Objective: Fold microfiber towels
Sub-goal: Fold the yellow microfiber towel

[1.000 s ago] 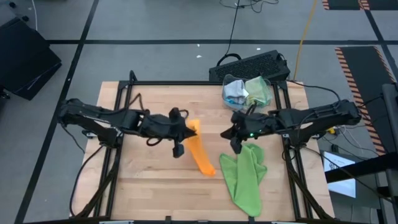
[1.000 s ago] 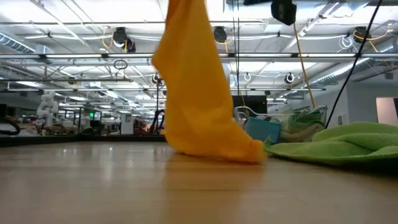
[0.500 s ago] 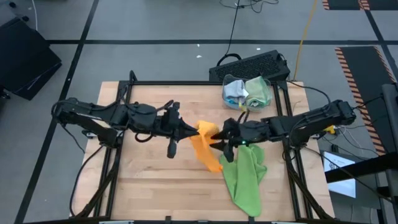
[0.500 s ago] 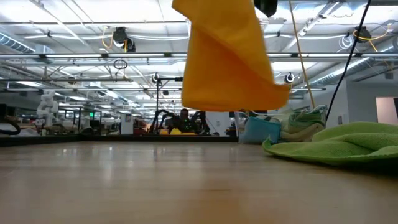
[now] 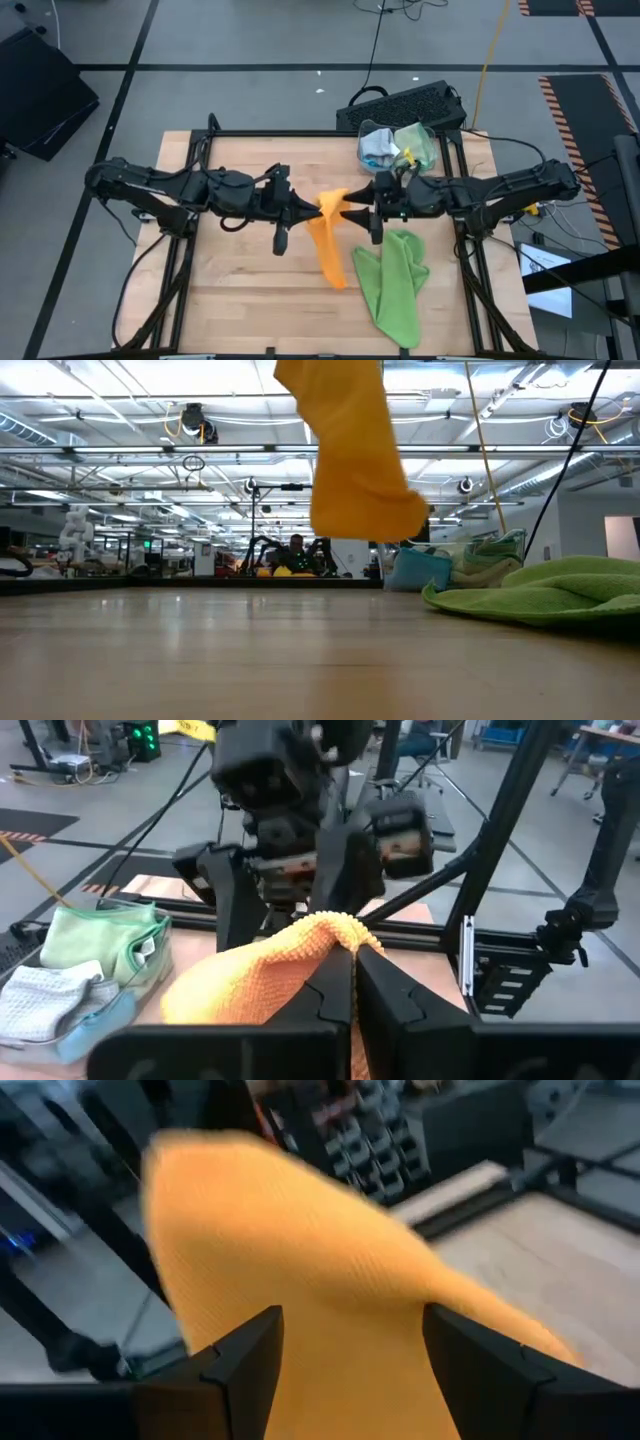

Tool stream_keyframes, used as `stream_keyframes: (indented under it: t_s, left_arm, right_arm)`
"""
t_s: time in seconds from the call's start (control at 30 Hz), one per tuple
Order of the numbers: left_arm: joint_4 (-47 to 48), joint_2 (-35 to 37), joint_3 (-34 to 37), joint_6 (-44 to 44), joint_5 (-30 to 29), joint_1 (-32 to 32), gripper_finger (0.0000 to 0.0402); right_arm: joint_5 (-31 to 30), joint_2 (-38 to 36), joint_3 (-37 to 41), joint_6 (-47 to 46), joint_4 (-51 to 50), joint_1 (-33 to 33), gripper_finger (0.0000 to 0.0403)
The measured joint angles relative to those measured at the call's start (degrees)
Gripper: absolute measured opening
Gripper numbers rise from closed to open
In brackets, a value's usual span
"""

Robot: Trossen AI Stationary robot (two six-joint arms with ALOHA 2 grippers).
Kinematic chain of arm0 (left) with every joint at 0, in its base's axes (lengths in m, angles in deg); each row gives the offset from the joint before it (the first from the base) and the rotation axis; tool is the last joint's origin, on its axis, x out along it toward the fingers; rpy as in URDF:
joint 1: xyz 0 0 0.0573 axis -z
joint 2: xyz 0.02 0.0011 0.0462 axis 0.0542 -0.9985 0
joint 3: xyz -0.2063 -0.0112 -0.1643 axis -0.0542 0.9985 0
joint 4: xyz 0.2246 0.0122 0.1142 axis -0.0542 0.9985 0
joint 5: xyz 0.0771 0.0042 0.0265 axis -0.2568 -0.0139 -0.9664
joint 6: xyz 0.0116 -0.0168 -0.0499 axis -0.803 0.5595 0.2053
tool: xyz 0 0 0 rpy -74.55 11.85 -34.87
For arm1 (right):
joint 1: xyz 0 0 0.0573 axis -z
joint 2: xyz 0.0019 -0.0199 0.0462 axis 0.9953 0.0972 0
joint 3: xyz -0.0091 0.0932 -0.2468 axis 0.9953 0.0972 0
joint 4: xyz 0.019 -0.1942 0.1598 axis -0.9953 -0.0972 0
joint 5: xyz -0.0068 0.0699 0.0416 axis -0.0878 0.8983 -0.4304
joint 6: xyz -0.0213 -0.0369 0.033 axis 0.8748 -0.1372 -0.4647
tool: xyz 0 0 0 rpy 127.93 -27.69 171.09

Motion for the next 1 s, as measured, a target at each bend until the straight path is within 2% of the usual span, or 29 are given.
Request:
stream_keyframes:
  t_s: [0.1, 0.2, 0.27, 0.33, 0.43, 0.53, 0.7, 0.93, 1.0]
  left_arm:
    - [-1.71, -0.02, 0.00, 0.29, -0.05, -0.07, 0.0004]
    - [-6.78, -0.02, 0.00, -0.26, 2.60, -0.09, 0.0010]
    - [-10.26, -0.02, 0.00, -0.31, 5.05, -0.04, 0.0011]
    - [-12.86, -0.02, 0.00, -0.42, 7.34, 0.07, 0.0006]
    - [-15.24, -0.02, 0.00, -0.50, 7.86, 0.09, 0.0006]
    - [-15.89, -0.02, 0.00, -0.78, 7.86, -0.24, 0.0009]
    - [-14.99, -0.07, 0.02, -0.85, 6.50, -0.84, 0.0005]
    - [-15.72, -0.07, 0.02, -0.50, -4.99, -2.28, 0.0004]
    - [-17.19, -0.07, 0.02, -0.01, -6.12, -3.25, 0.0007]
  right_arm:
    - [-0.81, -0.07, 0.00, 0.81, 2.47, -0.01, 0.0233]
    - [-3.84, -0.04, 0.00, -2.12, -1.02, 0.17, 0.0233]
    - [-3.64, 0.02, 0.02, -4.12, -3.16, 0.85, 0.0233]
    - [1.18, 0.00, 0.02, -4.47, -4.03, 1.71, 0.0233]
    - [11.79, 0.62, 0.02, -3.19, -4.00, 2.89, 0.0233]
    - [16.74, 1.23, 0.07, -2.18, -4.07, 3.32, 0.0219]
    - [18.12, 1.24, 0.04, -2.06, -2.64, 3.32, 0.0155]
    - [18.12, 1.25, 0.04, -3.37, -1.08, 3.28, 0.0024]
    - [18.00, 1.25, 0.04, -3.37, -0.05, 3.28, 0.0007]
